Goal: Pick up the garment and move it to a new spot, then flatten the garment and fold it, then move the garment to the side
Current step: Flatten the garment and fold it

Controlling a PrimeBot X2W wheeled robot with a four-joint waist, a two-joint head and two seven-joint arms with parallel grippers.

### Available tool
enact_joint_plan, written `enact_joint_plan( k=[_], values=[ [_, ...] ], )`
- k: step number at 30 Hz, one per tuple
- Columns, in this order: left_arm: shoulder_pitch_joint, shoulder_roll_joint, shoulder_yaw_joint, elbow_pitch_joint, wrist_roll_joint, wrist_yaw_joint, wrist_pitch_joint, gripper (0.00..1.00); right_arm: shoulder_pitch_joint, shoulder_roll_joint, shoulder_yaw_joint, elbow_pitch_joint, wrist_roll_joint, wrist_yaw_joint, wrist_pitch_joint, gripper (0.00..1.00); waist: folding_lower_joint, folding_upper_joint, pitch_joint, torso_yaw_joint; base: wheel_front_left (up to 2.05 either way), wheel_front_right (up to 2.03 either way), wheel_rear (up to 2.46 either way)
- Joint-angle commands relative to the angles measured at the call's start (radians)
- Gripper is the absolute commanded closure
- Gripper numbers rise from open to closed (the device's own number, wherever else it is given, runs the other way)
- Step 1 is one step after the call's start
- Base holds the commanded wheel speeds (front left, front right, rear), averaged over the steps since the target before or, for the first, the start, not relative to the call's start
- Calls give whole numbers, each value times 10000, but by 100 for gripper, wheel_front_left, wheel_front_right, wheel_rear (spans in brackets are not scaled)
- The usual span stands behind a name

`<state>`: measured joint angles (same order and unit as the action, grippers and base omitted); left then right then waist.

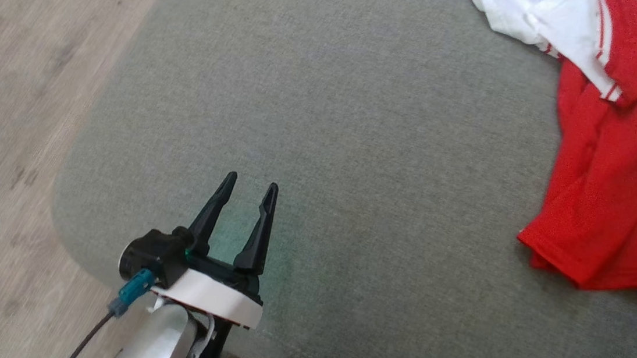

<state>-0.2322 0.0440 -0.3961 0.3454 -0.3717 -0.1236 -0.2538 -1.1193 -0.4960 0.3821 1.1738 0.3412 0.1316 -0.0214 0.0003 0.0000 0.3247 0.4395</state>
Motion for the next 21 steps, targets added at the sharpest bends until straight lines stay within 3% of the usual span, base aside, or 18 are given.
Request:
enact_joint_plan(
  k=[1, 6, 11, 18, 21],
  values=[
    [-264, 63, 354, -226, -45, -1, -80, 0, 1, 377, -33, -48, -116, -9, -516, 0, -3, 0, -213, -220, 0, 0, 0],
    [-185, 63, 613, -211, 178, 10, -80, 0, 532, 1268, 25, -76, -216, -9, -1845, 0, -3, 0, -802, -774, 0, 0, 0],
    [-35, 63, 874, -227, 417, 7, -80, 0, 1220, 1982, 190, -801, -106, -9, -2325, 0, -3, 0, -1387, -1306, 0, 0, 0],
    [406, 62, 1271, -329, 688, 0, -80, 0, 3541, 2916, -251, -3910, -75, -9, -2400, 0, -3, 0, -2232, -2095, 0, 0, 0],
    [625, 62, 1368, -351, 744, 8, -80, 0, 4919, 3238, -519, -5187, -616, -9, -2401, 0, -3, 0, -2485, -2344, 0, 0, 0]
  ],
)
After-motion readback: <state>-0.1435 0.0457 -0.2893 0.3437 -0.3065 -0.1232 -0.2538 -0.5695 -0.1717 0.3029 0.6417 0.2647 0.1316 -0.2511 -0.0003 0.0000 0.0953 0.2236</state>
